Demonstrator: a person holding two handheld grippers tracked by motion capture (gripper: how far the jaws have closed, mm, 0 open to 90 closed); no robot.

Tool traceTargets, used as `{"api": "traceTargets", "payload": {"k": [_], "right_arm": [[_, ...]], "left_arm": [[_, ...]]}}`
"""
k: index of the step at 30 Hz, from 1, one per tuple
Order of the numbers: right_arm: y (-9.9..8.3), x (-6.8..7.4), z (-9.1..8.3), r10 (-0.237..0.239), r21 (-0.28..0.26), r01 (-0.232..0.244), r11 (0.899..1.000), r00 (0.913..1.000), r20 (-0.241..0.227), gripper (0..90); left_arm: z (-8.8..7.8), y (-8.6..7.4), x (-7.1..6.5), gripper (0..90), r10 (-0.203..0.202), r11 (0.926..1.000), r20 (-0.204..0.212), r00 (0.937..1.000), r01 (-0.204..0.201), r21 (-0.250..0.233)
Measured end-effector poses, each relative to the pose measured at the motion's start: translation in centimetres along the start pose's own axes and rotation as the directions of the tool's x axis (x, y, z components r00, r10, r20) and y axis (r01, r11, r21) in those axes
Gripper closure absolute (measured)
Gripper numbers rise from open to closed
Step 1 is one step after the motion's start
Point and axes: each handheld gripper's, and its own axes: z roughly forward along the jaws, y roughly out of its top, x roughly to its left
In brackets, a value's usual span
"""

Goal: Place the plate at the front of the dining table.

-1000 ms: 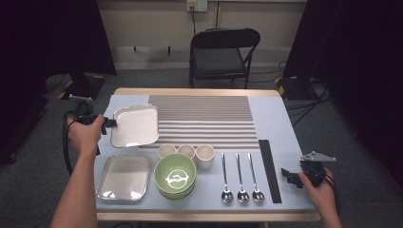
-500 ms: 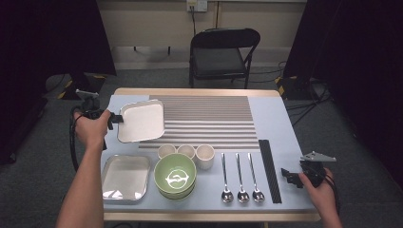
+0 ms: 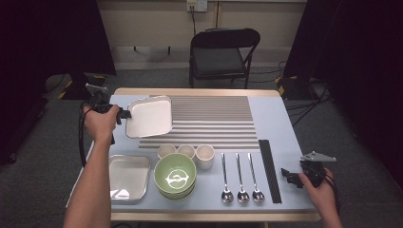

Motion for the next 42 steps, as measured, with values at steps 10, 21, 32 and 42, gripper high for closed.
{"api": "traceTargets", "payload": {"k": [10, 21, 32, 42], "right_arm": [[0.0, 0.0, 0.0, 0.0, 0.0, 0.0, 1.0, 1.0, 0.0, 11.9], [0.0, 0.0, 0.0, 0.001, 0.0, -0.001, 1.0, 1.0, -0.001, 11.9], [0.0, 0.0, 0.0, 0.0, -0.001, 0.0, 1.0, 1.0, 0.0, 11.9], [0.0, 0.0, 0.0, 0.001, -0.001, -0.001, 1.0, 1.0, -0.001, 11.9]], "left_arm": [[1.0, 0.4, -1.1, 89.2, 0.004, 1.0, 0.01, 0.9999, -0.004, 0.006], [1.9, 0.8, -2.1, 89.2, 0.006, 0.9999, 0.018, 0.9998, -0.007, 0.016], [3.0, 1.0, -2.9, 89.2, 0.017, 0.9993, 0.017, 0.9997, -0.018, 0.032], [4.0, 1.1, -3.2, 89.2, -0.001, 0.9994, 0.022, 0.9998, 0.0, 0.033]]}}
